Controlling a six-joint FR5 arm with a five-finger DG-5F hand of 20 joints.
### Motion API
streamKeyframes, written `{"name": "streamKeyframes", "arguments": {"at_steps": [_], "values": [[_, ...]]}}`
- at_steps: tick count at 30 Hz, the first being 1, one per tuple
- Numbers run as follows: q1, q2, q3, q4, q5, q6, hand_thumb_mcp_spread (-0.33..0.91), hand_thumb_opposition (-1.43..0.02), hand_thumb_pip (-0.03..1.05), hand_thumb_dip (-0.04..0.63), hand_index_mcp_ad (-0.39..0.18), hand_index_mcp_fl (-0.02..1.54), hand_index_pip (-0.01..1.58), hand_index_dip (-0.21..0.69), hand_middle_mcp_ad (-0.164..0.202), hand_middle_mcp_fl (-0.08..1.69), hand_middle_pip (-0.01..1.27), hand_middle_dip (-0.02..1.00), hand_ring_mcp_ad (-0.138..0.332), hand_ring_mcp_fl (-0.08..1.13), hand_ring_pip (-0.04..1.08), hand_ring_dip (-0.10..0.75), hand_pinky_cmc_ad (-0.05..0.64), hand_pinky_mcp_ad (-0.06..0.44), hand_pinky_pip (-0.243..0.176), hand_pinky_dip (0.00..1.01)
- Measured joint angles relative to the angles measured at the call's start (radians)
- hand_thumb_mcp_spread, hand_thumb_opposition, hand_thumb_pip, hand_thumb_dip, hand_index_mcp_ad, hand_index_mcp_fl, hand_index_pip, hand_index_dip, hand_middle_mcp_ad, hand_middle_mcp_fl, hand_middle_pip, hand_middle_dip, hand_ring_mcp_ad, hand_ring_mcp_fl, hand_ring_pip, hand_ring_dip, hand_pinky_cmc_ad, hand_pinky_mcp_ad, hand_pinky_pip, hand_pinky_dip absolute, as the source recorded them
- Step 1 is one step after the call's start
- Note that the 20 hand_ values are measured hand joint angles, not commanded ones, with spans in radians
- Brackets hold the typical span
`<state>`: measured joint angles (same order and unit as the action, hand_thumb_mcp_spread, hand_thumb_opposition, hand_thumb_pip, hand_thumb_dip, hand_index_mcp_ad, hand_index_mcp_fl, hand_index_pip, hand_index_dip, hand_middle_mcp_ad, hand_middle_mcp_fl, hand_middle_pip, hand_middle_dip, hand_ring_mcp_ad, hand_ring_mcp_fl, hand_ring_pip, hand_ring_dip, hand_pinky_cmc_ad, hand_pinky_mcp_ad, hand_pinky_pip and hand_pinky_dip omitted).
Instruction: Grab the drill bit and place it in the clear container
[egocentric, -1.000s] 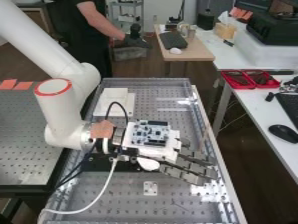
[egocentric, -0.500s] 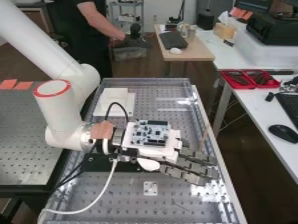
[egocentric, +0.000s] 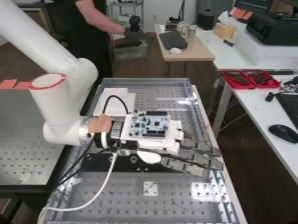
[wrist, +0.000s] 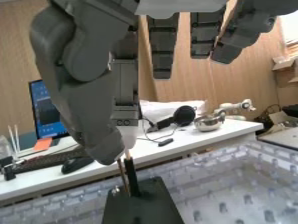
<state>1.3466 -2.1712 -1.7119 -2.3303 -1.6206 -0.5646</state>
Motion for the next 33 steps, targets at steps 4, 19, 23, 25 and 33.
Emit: {"name": "streamKeyframes", "arguments": {"at_steps": [4,19,23,25,33], "values": [[0.0,0.034,-0.008,0.004,0.0,0.002,0.57,-0.96,0.52,0.284,-0.086,0.74,1.25,0.03,0.084,0.19,0.13,0.14,0.215,0.04,0.08,-0.056,0.293,0.138,-0.091,0.19],[0.049,0.232,-0.095,0.005,-0.038,-0.051,0.57,-0.97,0.52,0.284,-0.086,0.75,1.23,0.03,0.084,0.18,0.13,0.14,0.211,0.04,0.08,-0.056,0.293,0.138,-0.091,0.19],[0.082,0.281,-0.115,0.003,-0.052,-0.072,0.57,-0.97,0.52,0.284,-0.086,0.76,1.21,0.033,0.075,0.19,0.13,0.14,0.213,0.04,0.07,-0.056,0.29,0.138,-0.091,0.19],[0.106,0.309,-0.126,0.003,-0.06,-0.081,0.57,-0.97,0.52,0.284,-0.087,0.76,1.21,0.035,0.075,0.19,0.13,0.14,0.211,0.04,0.08,-0.056,0.29,0.138,-0.091,0.19],[0.186,0.361,-0.153,-0.004,-0.041,-0.096,0.57,-0.98,0.52,0.284,-0.086,0.77,1.19,0.035,0.066,0.18,0.13,0.14,0.211,0.04,0.07,-0.056,0.29,0.141,-0.091,0.19]]}}
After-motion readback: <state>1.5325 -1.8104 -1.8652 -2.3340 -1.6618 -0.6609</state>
